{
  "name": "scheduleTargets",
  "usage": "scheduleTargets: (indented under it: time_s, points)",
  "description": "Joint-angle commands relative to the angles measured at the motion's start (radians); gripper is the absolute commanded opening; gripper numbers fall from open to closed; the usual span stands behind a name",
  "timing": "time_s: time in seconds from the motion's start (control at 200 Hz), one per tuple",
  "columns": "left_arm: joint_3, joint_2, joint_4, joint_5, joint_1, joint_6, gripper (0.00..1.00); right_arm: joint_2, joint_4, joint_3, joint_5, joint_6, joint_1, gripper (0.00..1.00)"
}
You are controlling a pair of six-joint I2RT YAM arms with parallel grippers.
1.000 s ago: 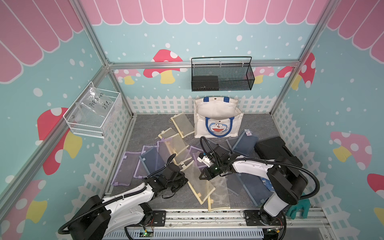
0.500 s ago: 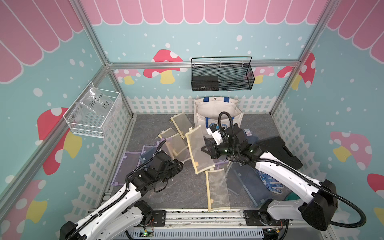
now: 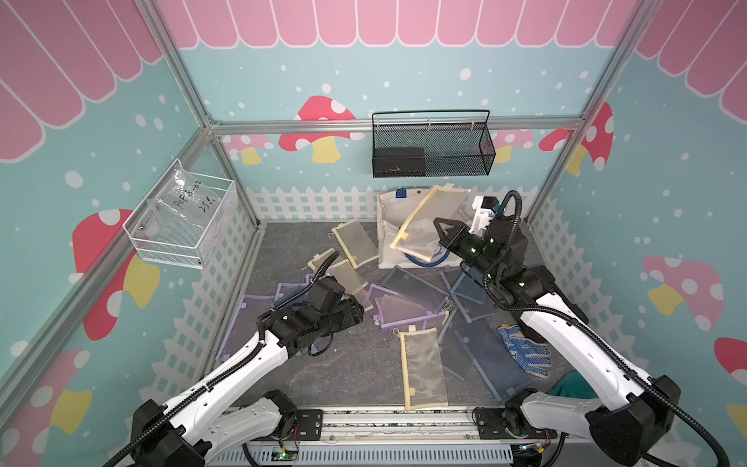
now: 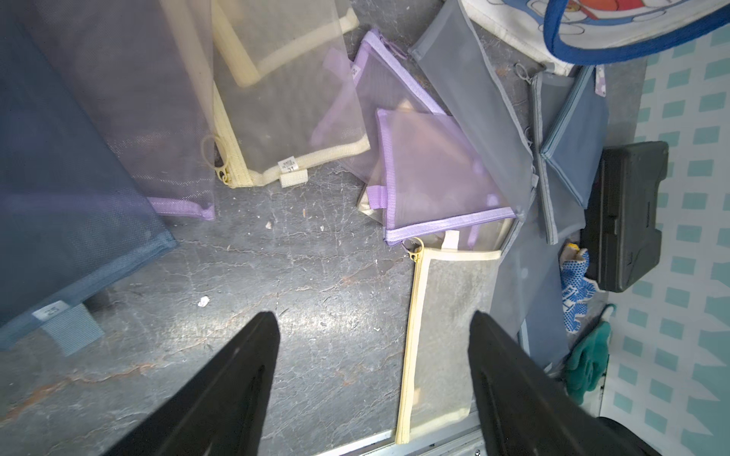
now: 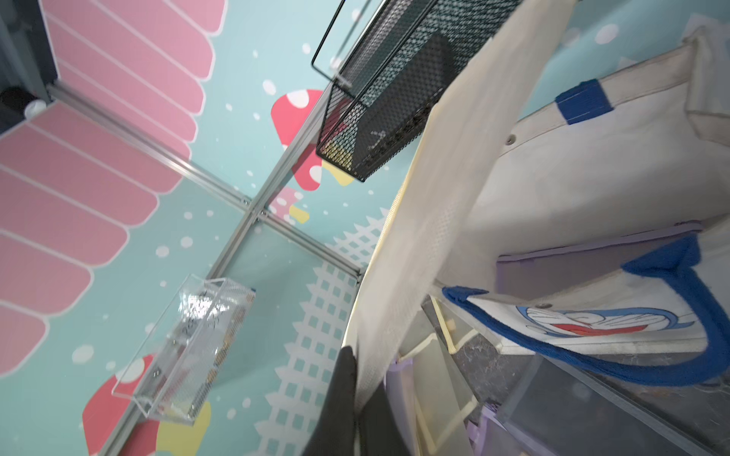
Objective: Put the pencil pouch into the canvas bag
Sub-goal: Place the pencil pouch in the canvas bag.
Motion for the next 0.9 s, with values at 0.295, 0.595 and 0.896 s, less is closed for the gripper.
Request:
scheduleTargets:
  time_s: [0.295,0.595,0.896]
  points:
    - [0.091,-0.013,-0.100,-0.077,-0.005,0.154,0.80,0.317,0.146,0.136,0.227,0.320,-0.018,0.00]
    - [0.107,-0.032,-0.130,-0.105,-0.004,0.203,0.81,0.494,0.158,0.270,0.311,0.385,-0.022,0.00]
    - [0.120,-0.045,-0.138,-0.117,0.011,0.228,0.81,0.564,0.107,0.326,0.322,0.385,-0.029,0.12]
